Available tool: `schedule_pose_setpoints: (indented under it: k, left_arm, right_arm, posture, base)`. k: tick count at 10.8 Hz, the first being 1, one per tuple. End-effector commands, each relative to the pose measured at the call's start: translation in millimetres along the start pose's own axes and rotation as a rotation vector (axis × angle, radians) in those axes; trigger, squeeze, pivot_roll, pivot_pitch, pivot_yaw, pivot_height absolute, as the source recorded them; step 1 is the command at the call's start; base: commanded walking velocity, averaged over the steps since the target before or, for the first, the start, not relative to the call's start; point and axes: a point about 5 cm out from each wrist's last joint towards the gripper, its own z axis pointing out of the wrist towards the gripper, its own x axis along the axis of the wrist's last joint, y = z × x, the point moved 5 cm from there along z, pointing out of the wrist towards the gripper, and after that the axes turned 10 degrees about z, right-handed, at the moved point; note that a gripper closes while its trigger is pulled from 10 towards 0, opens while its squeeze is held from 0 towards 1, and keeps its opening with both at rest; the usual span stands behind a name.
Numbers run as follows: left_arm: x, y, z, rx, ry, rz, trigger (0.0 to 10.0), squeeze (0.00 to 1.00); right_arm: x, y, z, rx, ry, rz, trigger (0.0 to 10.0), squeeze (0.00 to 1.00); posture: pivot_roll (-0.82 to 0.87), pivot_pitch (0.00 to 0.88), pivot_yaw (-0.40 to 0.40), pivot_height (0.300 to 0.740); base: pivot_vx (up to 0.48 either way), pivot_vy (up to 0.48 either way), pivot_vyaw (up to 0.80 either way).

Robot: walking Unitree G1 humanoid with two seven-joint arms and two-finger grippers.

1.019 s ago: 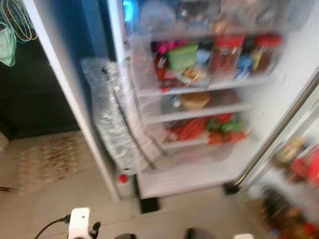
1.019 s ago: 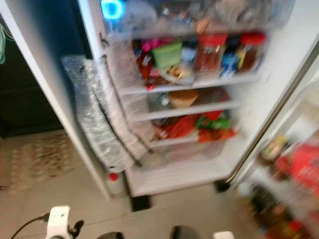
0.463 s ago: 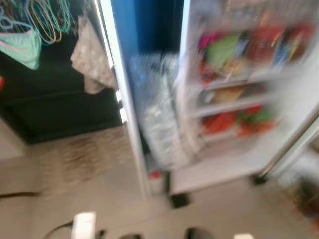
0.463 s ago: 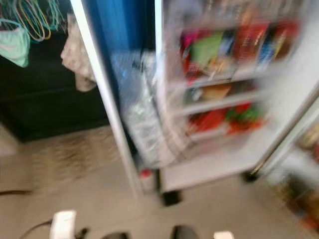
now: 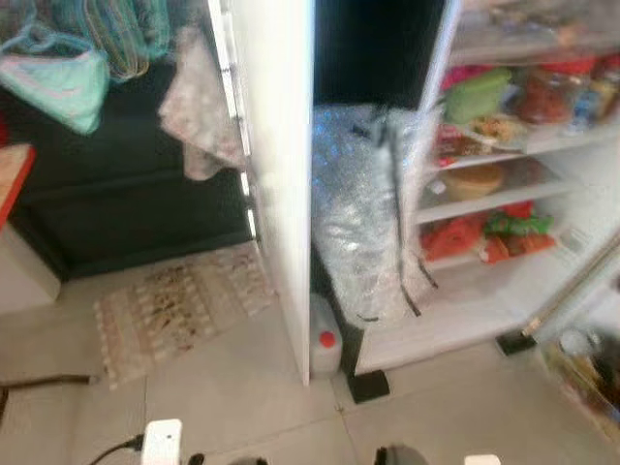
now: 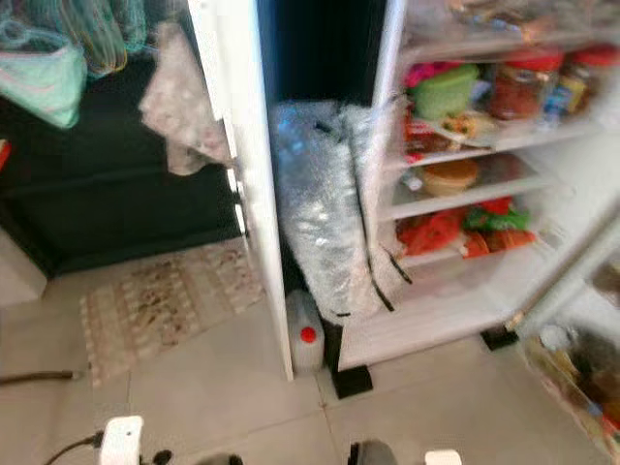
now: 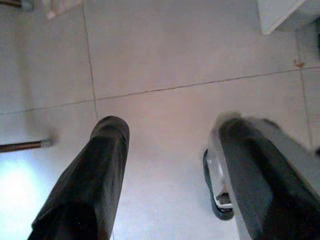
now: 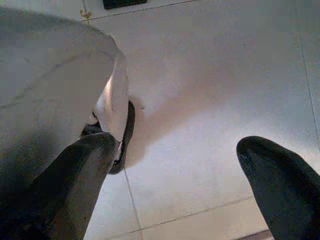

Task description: Restocking fridge

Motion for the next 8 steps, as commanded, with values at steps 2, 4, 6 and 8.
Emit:
schedule_pose_setpoints:
  k: [2, 4, 6, 8]
  left_arm:
    - [-3.4, -2.3, -0.5, 0.008, -0.013, -0.01, 10.0, 0.0]
    - [-6.2, -3.0, -1.1, 0.007, -0.022, -0.014, 10.0, 0.0]
    - [-9.7, -1.7, -1.5, 0.002, -0.037, -0.017, 10.0, 0.0]
    - [-13.9, 0.7, -2.2, -0.005, -0.054, -0.02, 10.0, 0.0]
  right_arm:
    - [-2.3, -14.7, 1.0, 0.047, -0.012, -0.001, 10.0, 0.0]
    - [-1.7, -14.6, 1.1, 0.047, -0.01, 0.003, 10.0, 0.0]
    - [-1.0, -14.0, 1.1, 0.045, -0.009, 0.004, 10.0, 0.0]
    - [-0.4, -14.2, 1.2, 0.048, -0.006, 0.013, 10.0, 0.0]
  posture:
    - [-0.11, 0.0, 0.053, 0.732]
    - [-0.11, 0.0, 0.053, 0.74]
    - [-0.11, 0.0, 0.051, 0.74]
    - [-0.11, 0.0, 0.048, 0.74]
  base:
    - [0.0, 0.0, 0.0]
    - [0.0, 0.0, 0.0]
    - [0.0, 0.0, 0.0]
    - [0.0, 0.0, 0.0]
